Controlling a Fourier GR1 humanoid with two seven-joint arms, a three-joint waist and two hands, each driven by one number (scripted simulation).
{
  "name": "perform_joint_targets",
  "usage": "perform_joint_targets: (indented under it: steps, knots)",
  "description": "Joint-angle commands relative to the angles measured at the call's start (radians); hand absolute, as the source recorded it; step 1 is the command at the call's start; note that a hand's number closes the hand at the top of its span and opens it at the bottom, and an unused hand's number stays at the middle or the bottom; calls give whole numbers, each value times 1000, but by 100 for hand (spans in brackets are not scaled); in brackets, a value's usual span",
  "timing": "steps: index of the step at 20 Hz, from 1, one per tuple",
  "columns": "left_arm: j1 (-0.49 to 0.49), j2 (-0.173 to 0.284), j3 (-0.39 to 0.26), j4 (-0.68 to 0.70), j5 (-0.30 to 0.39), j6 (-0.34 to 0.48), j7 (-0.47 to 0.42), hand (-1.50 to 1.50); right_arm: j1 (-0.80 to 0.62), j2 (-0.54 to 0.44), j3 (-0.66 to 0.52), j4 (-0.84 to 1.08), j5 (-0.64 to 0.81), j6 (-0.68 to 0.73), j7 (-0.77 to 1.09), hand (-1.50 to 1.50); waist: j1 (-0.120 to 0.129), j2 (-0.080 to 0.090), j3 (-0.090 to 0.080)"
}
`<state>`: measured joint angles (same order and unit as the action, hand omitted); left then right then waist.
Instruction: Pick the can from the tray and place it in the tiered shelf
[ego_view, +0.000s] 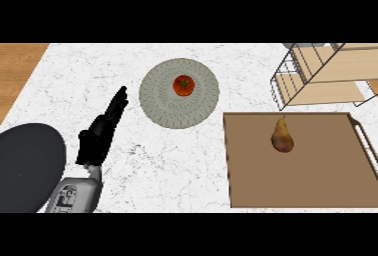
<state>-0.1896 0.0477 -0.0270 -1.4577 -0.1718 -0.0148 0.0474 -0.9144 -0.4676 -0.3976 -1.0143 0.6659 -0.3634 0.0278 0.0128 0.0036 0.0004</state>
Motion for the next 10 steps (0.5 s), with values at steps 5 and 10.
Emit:
perform_joint_targets:
  steps: [5,10]
  knots:
    - [4,7,-1,9,1,-14,-15,0,27,-114,-9,183,151,-138,80,-150,0,2,-1]
    - [-28,24,24,49,0,-15,-35,0,-16,-135,-4,209,138,-118,146,-150,-7,-1,-1]
